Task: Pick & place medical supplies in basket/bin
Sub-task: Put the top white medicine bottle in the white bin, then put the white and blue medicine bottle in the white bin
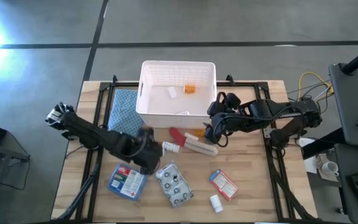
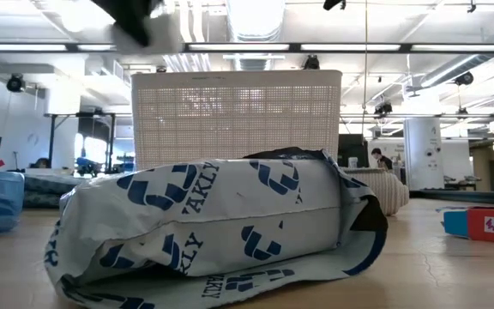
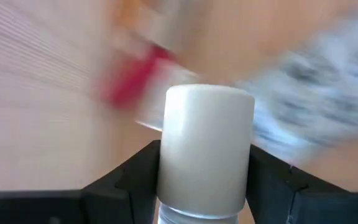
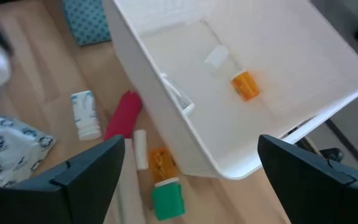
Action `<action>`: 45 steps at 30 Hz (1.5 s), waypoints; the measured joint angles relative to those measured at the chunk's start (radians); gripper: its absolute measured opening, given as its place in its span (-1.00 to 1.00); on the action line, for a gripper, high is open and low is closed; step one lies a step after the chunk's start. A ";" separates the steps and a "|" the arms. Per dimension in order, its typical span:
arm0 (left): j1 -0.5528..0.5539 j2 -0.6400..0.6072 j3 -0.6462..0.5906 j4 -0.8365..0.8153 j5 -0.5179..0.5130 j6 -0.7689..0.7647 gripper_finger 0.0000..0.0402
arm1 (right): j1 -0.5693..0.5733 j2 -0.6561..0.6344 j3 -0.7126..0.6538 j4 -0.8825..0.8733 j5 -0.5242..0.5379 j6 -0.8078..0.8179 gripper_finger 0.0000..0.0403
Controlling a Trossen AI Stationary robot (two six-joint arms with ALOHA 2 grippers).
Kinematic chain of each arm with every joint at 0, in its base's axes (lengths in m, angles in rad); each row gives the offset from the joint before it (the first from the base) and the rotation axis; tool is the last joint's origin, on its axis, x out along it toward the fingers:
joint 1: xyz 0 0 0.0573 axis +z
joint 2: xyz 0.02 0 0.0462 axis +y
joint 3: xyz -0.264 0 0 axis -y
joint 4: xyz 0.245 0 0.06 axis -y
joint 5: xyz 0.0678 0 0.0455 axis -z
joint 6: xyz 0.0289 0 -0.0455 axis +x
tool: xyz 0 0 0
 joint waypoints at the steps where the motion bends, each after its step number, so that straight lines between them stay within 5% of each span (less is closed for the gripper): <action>1: 0.005 0.006 0.032 -0.031 -0.104 0.043 -0.14 | 0.000 0.000 0.000 0.001 0.007 0.000 0.78; 3: 0.042 0.013 0.078 -0.039 -0.259 0.071 -0.16 | 0.000 0.000 0.000 0.002 0.008 0.000 0.78; 9: 0.301 -0.003 0.186 -0.039 -0.280 0.305 -0.14 | 0.011 0.000 0.000 0.001 0.006 0.000 0.78; 12: 0.454 -0.001 0.231 -0.020 -0.189 0.385 -0.11 | 0.024 0.000 0.000 -0.002 0.005 0.005 0.78; 16: 0.672 -0.001 0.260 0.023 0.079 0.335 -0.06 | 0.039 -0.001 0.000 -0.041 0.003 0.032 0.78; 22: 0.835 0.001 0.227 0.090 0.127 0.302 0.12 | 0.042 -0.001 0.000 -0.137 0.002 0.107 0.78; 29: 0.787 0.000 0.229 0.093 0.172 0.290 0.43 | 0.042 0.000 0.000 -0.136 0.000 0.122 0.78; 35: 0.705 -0.008 0.260 0.078 0.160 0.336 0.47 | 0.042 0.006 0.000 -0.084 -0.001 0.072 0.78; 45: 0.288 -0.106 0.188 0.030 0.168 0.174 0.47 | 0.042 0.006 -0.002 0.015 0.000 0.024 0.78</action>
